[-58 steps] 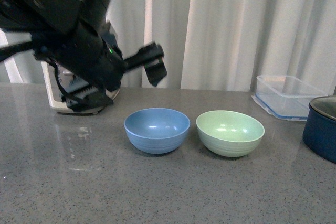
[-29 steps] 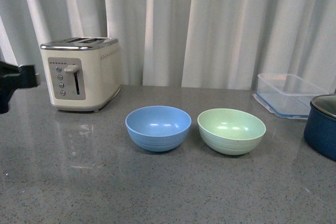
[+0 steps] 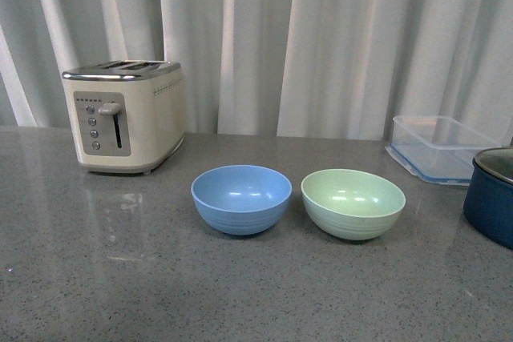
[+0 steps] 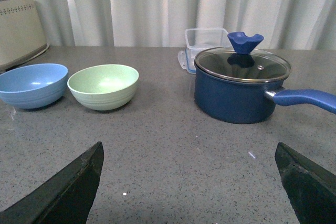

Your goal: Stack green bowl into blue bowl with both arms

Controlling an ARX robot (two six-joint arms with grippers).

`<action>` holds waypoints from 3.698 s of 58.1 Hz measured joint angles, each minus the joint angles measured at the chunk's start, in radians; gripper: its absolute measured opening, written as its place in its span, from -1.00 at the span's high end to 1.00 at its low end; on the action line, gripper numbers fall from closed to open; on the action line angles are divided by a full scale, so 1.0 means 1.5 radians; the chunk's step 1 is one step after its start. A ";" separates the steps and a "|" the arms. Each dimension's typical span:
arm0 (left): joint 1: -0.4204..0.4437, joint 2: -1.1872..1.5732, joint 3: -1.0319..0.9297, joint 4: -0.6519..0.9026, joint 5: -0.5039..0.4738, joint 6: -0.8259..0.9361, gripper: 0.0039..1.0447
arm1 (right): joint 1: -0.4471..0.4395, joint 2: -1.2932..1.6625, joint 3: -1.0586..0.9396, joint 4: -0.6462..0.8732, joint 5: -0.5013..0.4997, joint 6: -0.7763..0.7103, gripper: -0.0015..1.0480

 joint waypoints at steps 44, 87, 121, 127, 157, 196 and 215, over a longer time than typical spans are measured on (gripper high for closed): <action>0.058 -0.282 -0.124 -0.146 0.056 0.001 0.94 | 0.000 0.000 0.000 0.000 0.000 0.000 -0.81; 0.058 -0.500 -0.124 -0.358 0.056 0.001 0.94 | 0.000 0.000 0.000 0.000 0.000 0.000 -0.81; 0.058 -0.629 -0.124 -0.491 0.056 0.001 0.34 | 0.000 0.000 0.000 0.000 0.000 0.000 -0.81; 0.058 -0.629 -0.124 -0.491 0.056 0.001 -0.10 | 0.000 0.000 0.000 0.000 0.000 0.000 -0.81; 0.058 -0.629 -0.124 -0.491 0.056 0.002 -0.87 | 0.029 0.282 0.169 0.034 -0.164 -0.096 -0.81; 0.058 -0.629 -0.124 -0.491 0.056 0.002 -0.87 | 0.106 1.161 0.888 -0.125 0.057 -0.058 -0.81; 0.058 -0.629 -0.124 -0.491 0.056 0.002 -0.87 | 0.106 1.336 1.036 -0.199 0.117 -0.007 -0.81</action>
